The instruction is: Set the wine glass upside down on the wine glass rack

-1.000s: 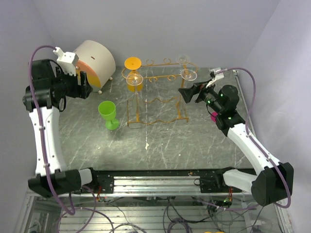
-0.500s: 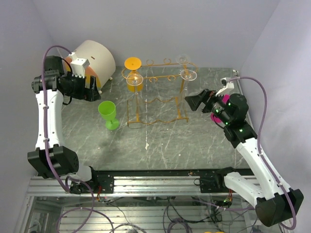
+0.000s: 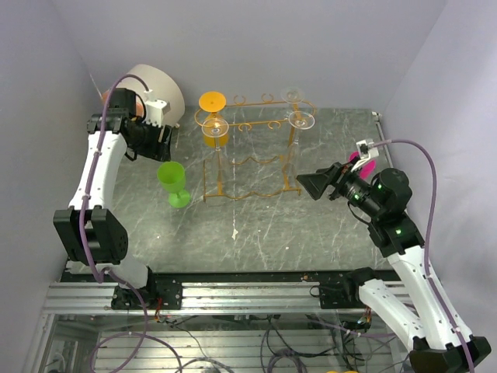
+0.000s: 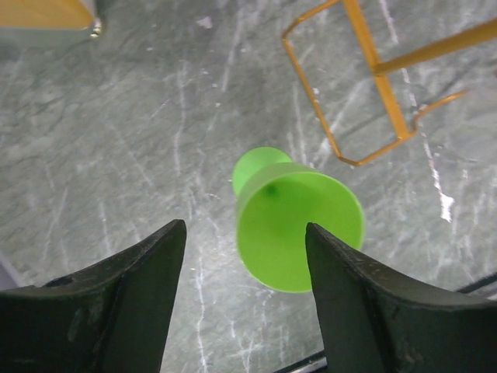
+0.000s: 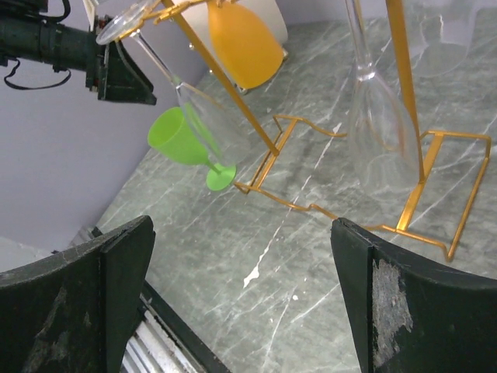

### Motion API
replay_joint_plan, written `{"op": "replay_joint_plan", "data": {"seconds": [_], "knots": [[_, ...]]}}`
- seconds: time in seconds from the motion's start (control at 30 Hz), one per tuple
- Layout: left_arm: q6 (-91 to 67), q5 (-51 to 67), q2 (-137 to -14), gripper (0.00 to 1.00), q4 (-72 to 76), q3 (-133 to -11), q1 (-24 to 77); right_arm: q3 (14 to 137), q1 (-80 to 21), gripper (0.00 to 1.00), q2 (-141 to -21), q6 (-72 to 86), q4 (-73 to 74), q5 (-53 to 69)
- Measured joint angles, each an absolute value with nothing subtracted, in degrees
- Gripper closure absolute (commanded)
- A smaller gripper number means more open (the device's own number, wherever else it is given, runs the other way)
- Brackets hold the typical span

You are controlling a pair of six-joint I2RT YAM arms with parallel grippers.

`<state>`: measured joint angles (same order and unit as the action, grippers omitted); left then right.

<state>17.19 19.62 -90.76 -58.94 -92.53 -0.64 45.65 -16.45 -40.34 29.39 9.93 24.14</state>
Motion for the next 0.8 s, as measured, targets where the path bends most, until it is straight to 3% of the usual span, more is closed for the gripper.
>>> {"op": "replay_joint_plan", "data": {"seconds": [0.23,0.47,0.67,0.8], "knots": [[16.5,14.6,-90.9,0.47,-54.6,-88.5,-0.5,46.0,-16.4,0.05,-38.5,29.3,13.0,25.1],[16.5,12.9,-91.0,0.49,-53.1,-85.0,-0.2,48.6,-16.4,0.04,-36.7,28.0,15.1,25.1],[16.5,12.9,-91.0,0.59,-52.5,-85.0,-0.2,49.8,-16.4,0.04,-36.4,27.4,15.2,25.1],[16.5,12.9,-91.1,0.6,-51.7,-84.2,-0.1,49.8,-16.4,0.04,-36.4,27.2,15.5,25.1]]}}
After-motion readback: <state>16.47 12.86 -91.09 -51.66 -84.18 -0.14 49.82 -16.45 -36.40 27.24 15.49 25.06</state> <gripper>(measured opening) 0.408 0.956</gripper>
